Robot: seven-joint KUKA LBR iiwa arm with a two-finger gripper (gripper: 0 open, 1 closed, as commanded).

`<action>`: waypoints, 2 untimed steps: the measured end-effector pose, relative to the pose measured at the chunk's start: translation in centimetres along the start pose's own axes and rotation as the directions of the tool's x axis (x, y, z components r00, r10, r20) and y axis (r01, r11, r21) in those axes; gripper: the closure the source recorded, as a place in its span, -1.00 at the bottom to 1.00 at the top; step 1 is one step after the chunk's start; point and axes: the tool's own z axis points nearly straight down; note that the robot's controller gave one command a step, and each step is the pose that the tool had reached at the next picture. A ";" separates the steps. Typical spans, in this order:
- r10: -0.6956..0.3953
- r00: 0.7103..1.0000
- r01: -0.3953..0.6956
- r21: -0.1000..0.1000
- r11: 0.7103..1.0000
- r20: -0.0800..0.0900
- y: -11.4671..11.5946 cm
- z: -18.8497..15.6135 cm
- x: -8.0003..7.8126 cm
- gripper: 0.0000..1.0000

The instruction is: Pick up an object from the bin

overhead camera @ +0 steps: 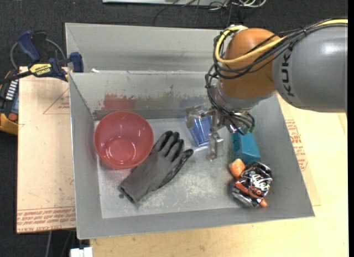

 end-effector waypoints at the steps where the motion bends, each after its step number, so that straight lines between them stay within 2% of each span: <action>1: 0.061 0.998 -0.062 -0.008 0.998 -0.010 3.8 4.9 -0.9 -1.00; 2: -0.467 0.884 0.467 0.002 0.884 0.004 4.6 7.2 -3.4 -1.00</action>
Offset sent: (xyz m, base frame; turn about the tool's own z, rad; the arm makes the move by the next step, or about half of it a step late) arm 0.0164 0.0579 -0.0770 -0.5708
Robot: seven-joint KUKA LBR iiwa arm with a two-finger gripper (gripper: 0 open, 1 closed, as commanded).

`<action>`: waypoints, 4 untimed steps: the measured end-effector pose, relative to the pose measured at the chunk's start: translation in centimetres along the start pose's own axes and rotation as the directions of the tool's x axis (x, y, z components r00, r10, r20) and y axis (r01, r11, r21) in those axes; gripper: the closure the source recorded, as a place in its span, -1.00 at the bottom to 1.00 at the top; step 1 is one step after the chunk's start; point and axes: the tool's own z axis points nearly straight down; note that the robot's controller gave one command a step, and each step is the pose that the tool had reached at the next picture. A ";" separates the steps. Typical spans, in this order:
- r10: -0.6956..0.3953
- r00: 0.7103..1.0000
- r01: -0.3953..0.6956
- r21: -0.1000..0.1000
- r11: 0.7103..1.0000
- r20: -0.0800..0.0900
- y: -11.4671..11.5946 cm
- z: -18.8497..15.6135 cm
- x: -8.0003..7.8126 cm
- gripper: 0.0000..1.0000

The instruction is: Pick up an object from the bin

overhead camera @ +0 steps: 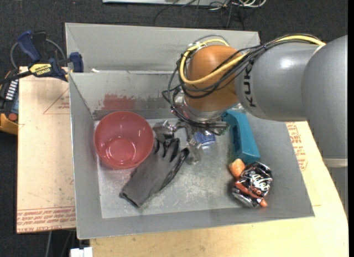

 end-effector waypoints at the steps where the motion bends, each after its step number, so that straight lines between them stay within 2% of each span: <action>1: 0.200 0.980 -0.200 -0.011 0.980 -0.007 2.9 0.3 -1.8 1.00; 4: 0.201 0.980 -0.201 -0.012 0.980 -0.006 2.9 -0.2 -1.8 1.00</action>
Offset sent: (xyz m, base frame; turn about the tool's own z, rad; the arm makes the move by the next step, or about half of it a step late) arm 0.0000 0.0000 0.0000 0.0000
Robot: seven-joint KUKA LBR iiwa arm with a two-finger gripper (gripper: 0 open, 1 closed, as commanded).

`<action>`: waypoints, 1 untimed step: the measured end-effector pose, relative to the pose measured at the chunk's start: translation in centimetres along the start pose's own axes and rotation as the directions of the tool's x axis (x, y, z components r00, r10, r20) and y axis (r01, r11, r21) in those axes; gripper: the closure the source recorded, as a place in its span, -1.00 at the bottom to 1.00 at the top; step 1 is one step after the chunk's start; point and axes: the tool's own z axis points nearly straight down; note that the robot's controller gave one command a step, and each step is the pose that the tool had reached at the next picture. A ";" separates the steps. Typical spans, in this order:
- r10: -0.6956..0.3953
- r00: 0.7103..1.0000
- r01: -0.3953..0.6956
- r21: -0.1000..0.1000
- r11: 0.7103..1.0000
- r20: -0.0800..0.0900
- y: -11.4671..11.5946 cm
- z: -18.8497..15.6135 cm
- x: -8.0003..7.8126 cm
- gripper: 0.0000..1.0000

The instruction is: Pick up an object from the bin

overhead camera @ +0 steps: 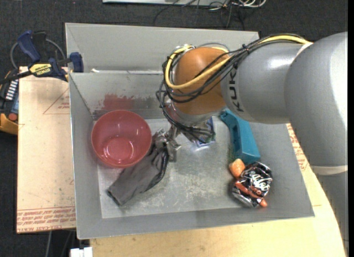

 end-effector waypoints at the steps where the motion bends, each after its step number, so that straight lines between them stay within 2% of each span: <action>1: 0.000 1.000 0.000 -0.002 1.000 -0.003 0.1 -0.5 0.1 1.00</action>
Offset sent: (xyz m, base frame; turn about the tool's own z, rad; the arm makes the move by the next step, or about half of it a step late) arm 0.0001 0.0001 0.1014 0.0000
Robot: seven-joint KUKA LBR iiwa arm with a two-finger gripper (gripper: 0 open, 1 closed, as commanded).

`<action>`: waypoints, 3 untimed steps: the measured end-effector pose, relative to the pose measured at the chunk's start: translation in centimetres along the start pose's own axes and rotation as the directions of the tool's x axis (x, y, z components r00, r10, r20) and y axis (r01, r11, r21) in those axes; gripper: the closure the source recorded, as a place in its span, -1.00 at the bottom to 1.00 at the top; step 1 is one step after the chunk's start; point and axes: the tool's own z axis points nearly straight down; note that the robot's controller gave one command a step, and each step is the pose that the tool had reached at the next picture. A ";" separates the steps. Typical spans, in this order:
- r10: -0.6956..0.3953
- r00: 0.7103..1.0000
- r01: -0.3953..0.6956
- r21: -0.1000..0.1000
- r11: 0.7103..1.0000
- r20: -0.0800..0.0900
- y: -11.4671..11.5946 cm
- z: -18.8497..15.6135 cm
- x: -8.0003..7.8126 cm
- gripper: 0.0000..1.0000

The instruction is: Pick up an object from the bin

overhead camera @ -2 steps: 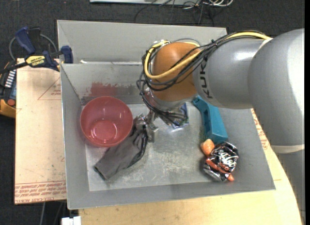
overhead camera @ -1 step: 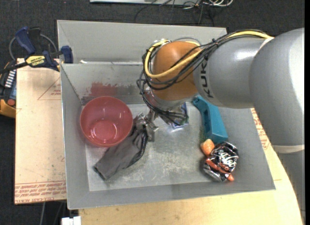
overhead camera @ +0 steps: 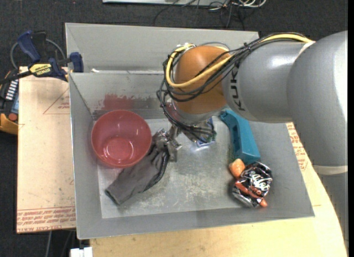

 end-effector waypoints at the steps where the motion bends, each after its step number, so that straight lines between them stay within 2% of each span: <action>1: 0.001 1.000 -0.001 -0.004 1.000 -0.006 0.1 -2.1 0.2 1.00; 2: 0.001 1.000 -0.001 0.001 1.000 0.002 0.0 -5.3 -0.1 1.00; 3: 0.002 1.000 -0.002 0.002 1.000 0.006 0.1 -6.8 -0.2 1.00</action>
Offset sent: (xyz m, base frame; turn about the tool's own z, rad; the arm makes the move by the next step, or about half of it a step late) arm 0.0001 0.0001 0.0376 0.0000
